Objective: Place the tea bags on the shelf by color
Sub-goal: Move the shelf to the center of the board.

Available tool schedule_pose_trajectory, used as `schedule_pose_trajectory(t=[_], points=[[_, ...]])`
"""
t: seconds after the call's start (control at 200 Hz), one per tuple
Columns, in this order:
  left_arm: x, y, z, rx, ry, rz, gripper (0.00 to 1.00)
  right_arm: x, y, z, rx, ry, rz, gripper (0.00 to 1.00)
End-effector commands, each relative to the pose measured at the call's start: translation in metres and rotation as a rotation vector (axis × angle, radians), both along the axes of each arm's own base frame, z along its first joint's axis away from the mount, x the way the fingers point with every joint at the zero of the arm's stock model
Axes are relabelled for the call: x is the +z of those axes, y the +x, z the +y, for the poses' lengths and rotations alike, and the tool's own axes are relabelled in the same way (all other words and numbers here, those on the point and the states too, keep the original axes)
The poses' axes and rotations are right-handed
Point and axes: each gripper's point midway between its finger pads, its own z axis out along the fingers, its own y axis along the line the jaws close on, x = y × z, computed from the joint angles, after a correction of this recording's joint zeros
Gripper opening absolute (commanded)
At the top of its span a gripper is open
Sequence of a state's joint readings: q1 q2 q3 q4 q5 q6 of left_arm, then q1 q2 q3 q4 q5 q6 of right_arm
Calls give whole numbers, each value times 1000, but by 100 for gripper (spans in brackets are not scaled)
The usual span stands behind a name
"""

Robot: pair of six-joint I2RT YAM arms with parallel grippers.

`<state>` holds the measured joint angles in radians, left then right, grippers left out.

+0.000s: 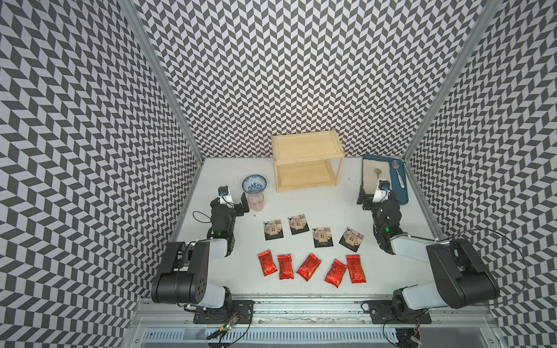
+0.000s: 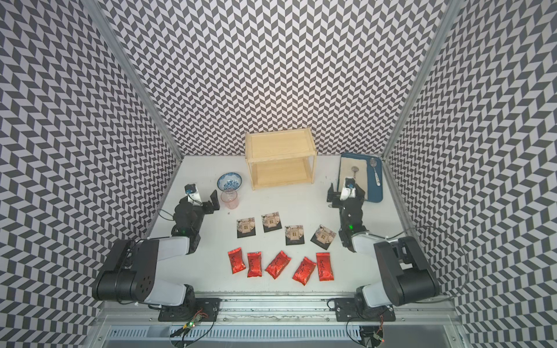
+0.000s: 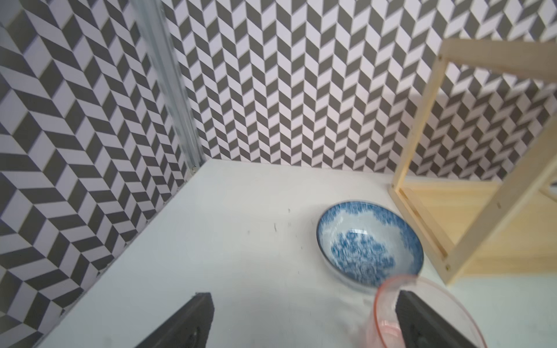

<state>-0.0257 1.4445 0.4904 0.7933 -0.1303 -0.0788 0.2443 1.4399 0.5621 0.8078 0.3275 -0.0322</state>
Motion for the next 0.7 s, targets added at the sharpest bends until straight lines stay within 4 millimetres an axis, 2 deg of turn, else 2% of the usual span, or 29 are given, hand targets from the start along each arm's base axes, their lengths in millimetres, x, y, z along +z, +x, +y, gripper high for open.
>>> schedule_pose_trajectory(t=[0.0,0.045,0.1,0.155,0.27,0.361,0.501,0.696], points=[[7,1,23,181,-97,126,100,12,2,-3,-91,-14,94,100],[15,3,27,234,-159,145,99,22,4,17,7,104,73,96],[28,10,27,250,-191,156,99,38,6,25,38,145,44,94],[41,17,28,281,-215,171,93,53,7,33,82,172,16,93],[61,38,14,233,-313,192,85,74,20,49,153,211,0,92],[70,57,-2,162,-376,223,81,75,41,64,201,219,61,92],[83,81,-20,90,-463,231,78,90,66,81,311,276,67,90],[107,109,-60,-113,-523,237,77,91,106,85,461,372,141,89]])
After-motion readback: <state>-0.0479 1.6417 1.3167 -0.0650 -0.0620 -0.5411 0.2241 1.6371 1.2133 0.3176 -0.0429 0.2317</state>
